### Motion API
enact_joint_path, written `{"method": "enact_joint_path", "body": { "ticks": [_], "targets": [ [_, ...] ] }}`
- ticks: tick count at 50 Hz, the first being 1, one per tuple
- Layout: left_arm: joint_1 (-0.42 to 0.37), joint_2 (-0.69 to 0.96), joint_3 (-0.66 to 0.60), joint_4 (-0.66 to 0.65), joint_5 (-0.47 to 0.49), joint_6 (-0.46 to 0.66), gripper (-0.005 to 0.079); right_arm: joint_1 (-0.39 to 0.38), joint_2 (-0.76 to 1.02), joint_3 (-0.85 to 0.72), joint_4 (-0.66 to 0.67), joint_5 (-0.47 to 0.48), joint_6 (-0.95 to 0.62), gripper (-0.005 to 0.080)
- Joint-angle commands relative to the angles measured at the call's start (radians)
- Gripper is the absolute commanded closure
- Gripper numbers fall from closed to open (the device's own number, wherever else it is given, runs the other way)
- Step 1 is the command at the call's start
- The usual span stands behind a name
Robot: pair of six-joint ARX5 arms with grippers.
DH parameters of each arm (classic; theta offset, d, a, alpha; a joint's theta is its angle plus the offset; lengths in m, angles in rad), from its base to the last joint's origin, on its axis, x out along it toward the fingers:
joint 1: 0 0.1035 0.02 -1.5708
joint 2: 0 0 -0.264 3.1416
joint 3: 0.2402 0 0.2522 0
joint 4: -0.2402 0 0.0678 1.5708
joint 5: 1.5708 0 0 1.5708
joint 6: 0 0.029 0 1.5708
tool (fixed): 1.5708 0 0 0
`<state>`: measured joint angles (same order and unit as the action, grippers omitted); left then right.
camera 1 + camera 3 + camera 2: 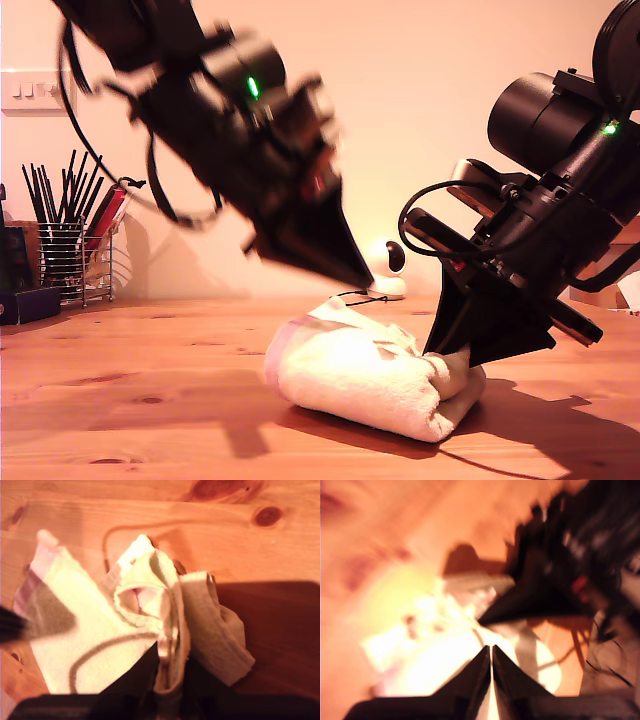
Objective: Fold the tea towel in front of you. After folding it, place it to the left side.
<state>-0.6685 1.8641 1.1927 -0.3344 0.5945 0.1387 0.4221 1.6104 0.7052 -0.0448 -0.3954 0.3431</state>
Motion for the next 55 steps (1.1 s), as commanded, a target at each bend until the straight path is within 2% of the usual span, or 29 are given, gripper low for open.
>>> {"method": "enact_joint_path", "body": {
  "ticks": [1,17,23,31,40,52,55],
  "targets": [
    [-0.011,0.044,-0.028,0.014,0.008,0.012,0.0764,0.0,0.016,0.01,0.004,-0.002,-0.002,0.0762],
    [-0.012,0.11,-0.028,0.073,0.005,0.038,0.0764,0.0,0.014,0.024,0.01,-0.071,0.003,0.0761],
    [-0.015,0.152,-0.028,0.074,-0.001,0.038,0.0764,0.0,0.011,0.054,-0.008,-0.079,0.001,0.0723],
    [-0.015,0.171,-0.028,0.085,-0.023,0.038,0.0764,0.001,-0.004,0.108,-0.085,-0.086,-0.039,0.0624],
    [-0.014,0.171,-0.028,0.111,-0.028,0.038,0.0764,0.001,-0.039,0.169,-0.171,-0.09,-0.123,0.0557],
    [-0.015,0.171,-0.028,0.127,-0.027,0.037,0.0764,0.0,-0.097,0.254,-0.326,-0.092,-0.217,0.0553],
    [-0.015,0.171,-0.028,0.128,-0.025,0.037,0.0764,0.0,-0.111,0.273,-0.357,-0.093,-0.237,0.0577]
  ]
}}
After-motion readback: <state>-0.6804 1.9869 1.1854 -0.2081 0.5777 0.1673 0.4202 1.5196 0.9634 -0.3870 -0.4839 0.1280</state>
